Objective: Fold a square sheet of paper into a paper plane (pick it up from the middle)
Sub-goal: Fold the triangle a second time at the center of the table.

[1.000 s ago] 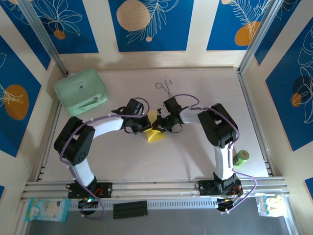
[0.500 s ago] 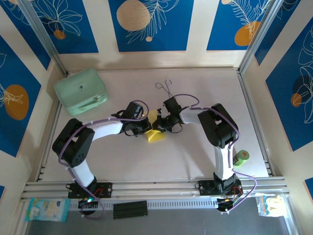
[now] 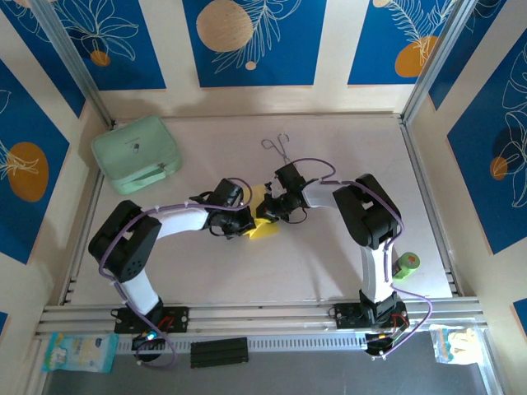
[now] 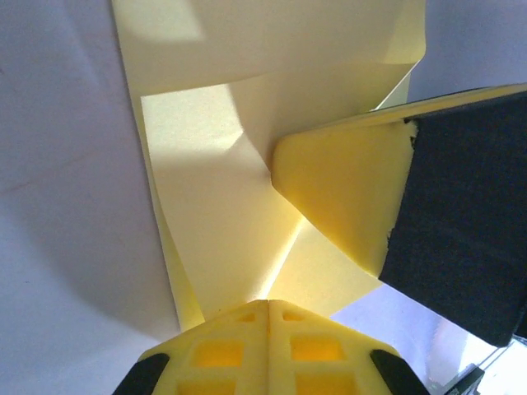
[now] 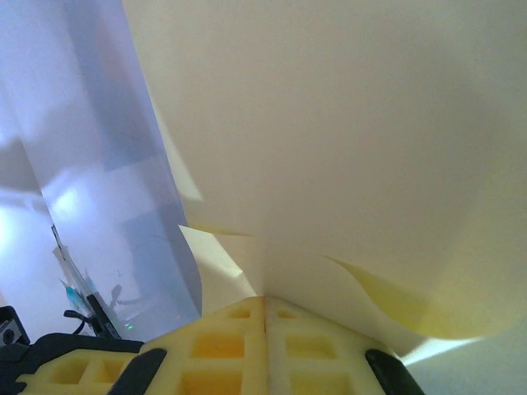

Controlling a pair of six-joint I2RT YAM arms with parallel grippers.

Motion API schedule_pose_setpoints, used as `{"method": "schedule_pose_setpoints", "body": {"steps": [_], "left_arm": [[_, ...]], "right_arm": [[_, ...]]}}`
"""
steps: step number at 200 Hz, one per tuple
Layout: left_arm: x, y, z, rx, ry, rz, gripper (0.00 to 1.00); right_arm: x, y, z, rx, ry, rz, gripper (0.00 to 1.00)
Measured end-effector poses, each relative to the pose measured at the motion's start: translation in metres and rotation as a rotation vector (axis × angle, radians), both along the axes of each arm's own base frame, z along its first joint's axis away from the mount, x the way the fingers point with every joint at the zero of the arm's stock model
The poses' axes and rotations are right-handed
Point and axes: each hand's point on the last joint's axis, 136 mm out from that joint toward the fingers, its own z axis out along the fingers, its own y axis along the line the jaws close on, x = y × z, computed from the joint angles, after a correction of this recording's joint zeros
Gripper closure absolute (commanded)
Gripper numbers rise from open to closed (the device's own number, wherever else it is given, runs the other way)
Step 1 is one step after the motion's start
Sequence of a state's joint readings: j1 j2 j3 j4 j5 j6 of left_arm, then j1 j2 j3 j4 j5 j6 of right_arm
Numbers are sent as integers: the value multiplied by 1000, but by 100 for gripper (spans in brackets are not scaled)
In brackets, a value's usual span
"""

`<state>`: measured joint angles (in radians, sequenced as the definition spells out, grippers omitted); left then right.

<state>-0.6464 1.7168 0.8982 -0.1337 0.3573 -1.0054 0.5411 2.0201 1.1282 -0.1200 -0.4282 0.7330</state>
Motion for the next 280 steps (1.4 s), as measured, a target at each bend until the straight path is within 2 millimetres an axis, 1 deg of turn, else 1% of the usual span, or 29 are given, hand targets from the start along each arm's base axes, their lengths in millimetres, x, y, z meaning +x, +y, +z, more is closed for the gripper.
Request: {"method": "schedule_pose_setpoints", "body": {"steps": [49,77,109,147,193,233,262,280], "left_arm": [[6,-5,-2,-8,-3,-3,97],[5,-4,-8,2,10,-3,97],[4,-4,-10,4,12,-4,97],[0,-1,-16,13,19,-10,98],[-1,-1,-16,11,7,-24,100],[-2,0,-16,20,-21,-69,100],[-6,1,-17,31,-32,-111,100],[-12,5,-17,41,-27,-132,100]], "right_arm": [[0,0,0,-1,0,-1,97],[0,0,0,-2,1,-1,97],[0,0,0,-2,1,-1,97],[0,0,0,-2,1,-1,97],[0,0,0,-3,2,-1,97],[0,0,0,-6,6,-1,97],[0,-1,0,-10,15,-2,97],[0,0,0,-12,19,-2,97]]}}
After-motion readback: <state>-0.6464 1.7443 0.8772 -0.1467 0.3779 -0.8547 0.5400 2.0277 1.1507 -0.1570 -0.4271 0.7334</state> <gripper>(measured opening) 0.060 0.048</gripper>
